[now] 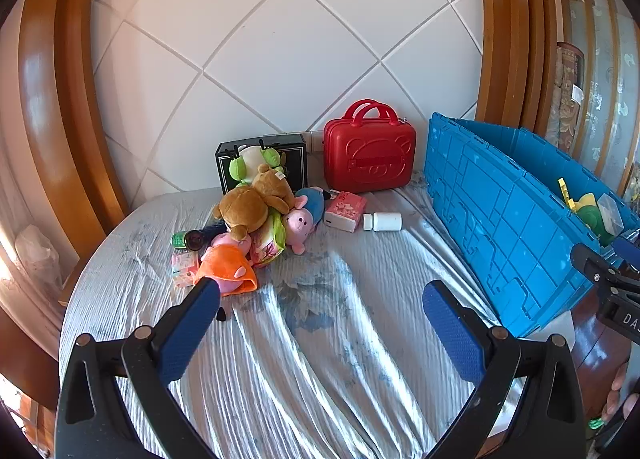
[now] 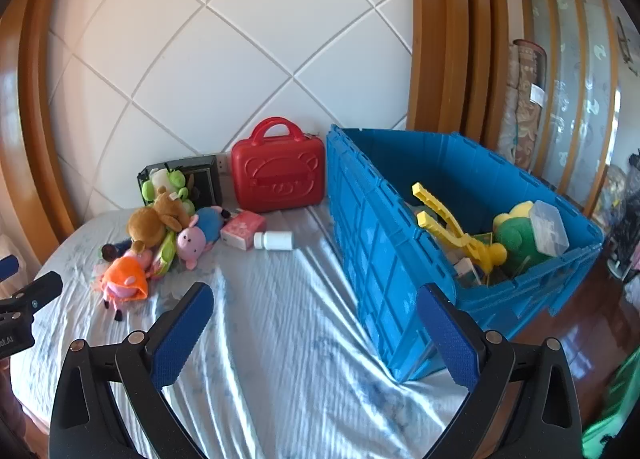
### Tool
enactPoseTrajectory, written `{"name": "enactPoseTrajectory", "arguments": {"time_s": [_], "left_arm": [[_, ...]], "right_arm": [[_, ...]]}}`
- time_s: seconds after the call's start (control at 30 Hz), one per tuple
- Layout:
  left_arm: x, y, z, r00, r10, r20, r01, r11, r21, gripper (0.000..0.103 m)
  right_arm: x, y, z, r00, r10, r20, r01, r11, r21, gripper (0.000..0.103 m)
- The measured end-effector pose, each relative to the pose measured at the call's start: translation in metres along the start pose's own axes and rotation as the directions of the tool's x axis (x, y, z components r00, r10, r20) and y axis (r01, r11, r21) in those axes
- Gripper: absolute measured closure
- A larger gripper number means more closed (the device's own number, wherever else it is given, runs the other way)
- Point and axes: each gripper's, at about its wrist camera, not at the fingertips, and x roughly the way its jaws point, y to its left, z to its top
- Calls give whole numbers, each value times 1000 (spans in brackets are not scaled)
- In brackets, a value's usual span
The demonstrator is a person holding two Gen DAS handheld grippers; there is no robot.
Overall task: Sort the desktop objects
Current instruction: 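Move both tools toward the toy pile and white bottle on the bed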
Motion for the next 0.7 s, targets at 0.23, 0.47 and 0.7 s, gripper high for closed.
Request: {"name": "enactPoseTrajectory", "arguments": {"time_s": [0.23, 0.47, 0.7], "left_arm": [[1, 1, -1, 1000, -2, -1, 2, 1000, -1, 0], [2, 1, 0, 1000, 3, -3, -3, 1000, -2, 0], [5, 2, 0, 1000, 4, -10, -4, 1000, -6, 0]], "right_arm": [[1, 2, 0, 1000, 3, -6, -3, 1000, -7, 0], [2, 2, 1, 1000, 4, -6, -4, 1000, -8, 0], [3, 2, 2, 1000, 6, -6, -6, 1000, -6, 0]]}}
